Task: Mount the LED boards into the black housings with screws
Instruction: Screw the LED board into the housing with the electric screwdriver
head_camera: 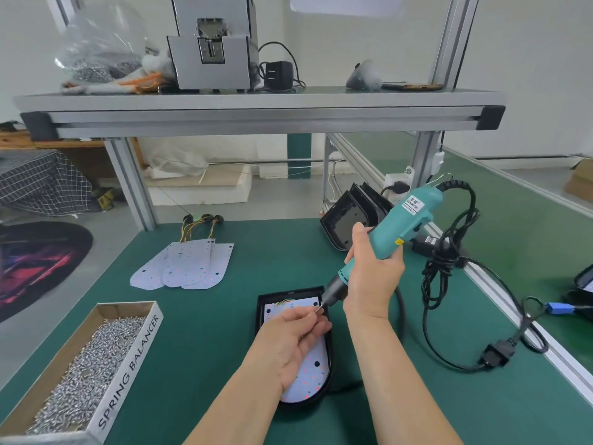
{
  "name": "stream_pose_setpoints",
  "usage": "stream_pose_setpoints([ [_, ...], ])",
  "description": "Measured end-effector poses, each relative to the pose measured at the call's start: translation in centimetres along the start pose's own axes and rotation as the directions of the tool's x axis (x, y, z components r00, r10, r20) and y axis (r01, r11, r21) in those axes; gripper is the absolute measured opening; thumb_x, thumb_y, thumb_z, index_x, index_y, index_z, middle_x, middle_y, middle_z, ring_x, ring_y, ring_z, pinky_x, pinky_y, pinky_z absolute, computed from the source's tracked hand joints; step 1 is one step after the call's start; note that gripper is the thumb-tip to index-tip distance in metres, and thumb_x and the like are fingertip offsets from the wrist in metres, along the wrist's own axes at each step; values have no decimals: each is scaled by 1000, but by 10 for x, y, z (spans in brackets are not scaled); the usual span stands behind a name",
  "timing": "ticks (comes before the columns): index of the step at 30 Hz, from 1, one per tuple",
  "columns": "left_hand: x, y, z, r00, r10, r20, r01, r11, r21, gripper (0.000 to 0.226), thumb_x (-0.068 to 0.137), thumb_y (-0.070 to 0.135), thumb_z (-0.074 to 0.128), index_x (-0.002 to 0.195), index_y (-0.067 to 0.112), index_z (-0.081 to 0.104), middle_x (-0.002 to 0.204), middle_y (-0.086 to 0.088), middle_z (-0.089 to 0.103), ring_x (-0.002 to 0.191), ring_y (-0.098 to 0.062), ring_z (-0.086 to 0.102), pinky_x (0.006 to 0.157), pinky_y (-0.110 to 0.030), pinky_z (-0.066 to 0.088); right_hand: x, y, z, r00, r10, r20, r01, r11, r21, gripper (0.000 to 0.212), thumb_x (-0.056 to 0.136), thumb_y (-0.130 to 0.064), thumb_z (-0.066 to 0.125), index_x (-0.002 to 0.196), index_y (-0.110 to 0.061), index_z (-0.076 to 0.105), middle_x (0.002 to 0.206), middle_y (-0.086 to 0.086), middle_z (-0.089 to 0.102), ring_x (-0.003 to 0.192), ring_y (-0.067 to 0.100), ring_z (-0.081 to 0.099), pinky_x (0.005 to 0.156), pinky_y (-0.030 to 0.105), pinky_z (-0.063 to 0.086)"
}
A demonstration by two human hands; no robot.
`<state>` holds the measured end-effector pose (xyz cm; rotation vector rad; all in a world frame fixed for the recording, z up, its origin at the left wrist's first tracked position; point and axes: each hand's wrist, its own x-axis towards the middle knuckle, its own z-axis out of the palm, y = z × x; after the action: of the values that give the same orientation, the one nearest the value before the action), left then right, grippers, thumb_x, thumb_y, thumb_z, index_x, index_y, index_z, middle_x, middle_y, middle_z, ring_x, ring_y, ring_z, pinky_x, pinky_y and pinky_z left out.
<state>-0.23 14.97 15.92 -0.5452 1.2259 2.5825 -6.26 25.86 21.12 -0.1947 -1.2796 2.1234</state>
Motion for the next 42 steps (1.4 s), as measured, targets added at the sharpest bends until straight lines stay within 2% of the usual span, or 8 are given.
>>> stream_pose_setpoints([
  [7, -6, -3, 1, 999, 52, 15, -52, 998, -19, 18, 95, -11, 52, 87, -8, 68, 81, -17, 71, 69, -23, 74, 62, -20, 59, -14, -6, 6, 990, -69, -120, 58, 994, -95, 15, 73, -43, 73, 70, -43, 59, 75, 7, 62, 64, 24, 57, 65, 42, 53],
  [21, -20, 30, -3, 993, 109, -48, -90, 949, 302, 8, 92, -10, 58, 98, -7, 62, 79, -17, 69, 62, -21, 73, 57, -20, 57, 5, -8, 9, 994, -101, -41, 99, 994, -42, 20, 77, -34, 75, 69, -39, 58, 68, -3, 59, 56, 21, 52, 54, 30, 48],
  [23, -17, 38, -11, 958, 242, -153, -152, 884, 443, 6, 92, 4, 66, 96, 0, 66, 69, -6, 70, 55, -13, 66, 51, -21, 51, 9, -4, 9, 994, -105, -28, 102, 992, -80, 19, 75, -37, 75, 68, -40, 58, 69, -2, 59, 58, 22, 53, 57, 34, 50],
  [26, -6, 50, -30, 815, 494, -303, -102, 637, 764, 34, 82, 40, 77, 85, 9, 61, 84, 3, 65, 74, -15, 58, 62, -29, 41, 10, 4, 7, 994, -106, 23, 109, 983, -145, 21, 73, -41, 75, 76, -31, 57, 69, 1, 59, 60, 23, 54, 60, 39, 51],
  [29, -4, 45, -38, 905, 319, -282, 59, 562, 825, 55, 68, 60, 80, 83, 13, 56, 87, 1, 55, 77, -21, 48, 61, -31, 33, 8, 15, 4, 989, -126, 80, 139, 970, -199, 23, 75, -41, 74, 80, -27, 57, 68, -3, 59, 60, 21, 54, 60, 40, 52],
  [31, -6, 38, -34, 946, 194, -259, 111, 558, 822, 61, 55, 58, 80, 82, 7, 63, 85, -6, 66, 77, -27, 61, 66, -34, 48, 6, 20, 3, 981, -160, 113, 183, 953, -242, 24, 76, -41, 74, 80, -24, 57, 68, -4, 58, 60, 21, 54, 62, 40, 53],
  [34, -2, 33, -30, 946, 196, -256, 116, 534, 837, 66, 49, 46, 76, 98, 1, 73, 97, -11, 76, 92, -29, 73, 87, -45, 58, 4, 25, 0, 961, -229, 157, 267, 920, -287, 32, 77, -43, 72, 82, -15, 56, 66, -4, 56, 60, 21, 52, 60, 33, 50],
  [42, 0, 33, -27, 951, 170, -257, 127, 543, 830, 62, 51, 44, 74, 100, 6, 73, 100, -9, 76, 95, -29, 72, 92, -46, 57, 5, 32, 1, 951, -252, 180, 299, 900, -318, 33, 80, -40, 74, 83, -12, 56, 70, 13, 59, 62, 35, 54, 60, 45, 52],
])
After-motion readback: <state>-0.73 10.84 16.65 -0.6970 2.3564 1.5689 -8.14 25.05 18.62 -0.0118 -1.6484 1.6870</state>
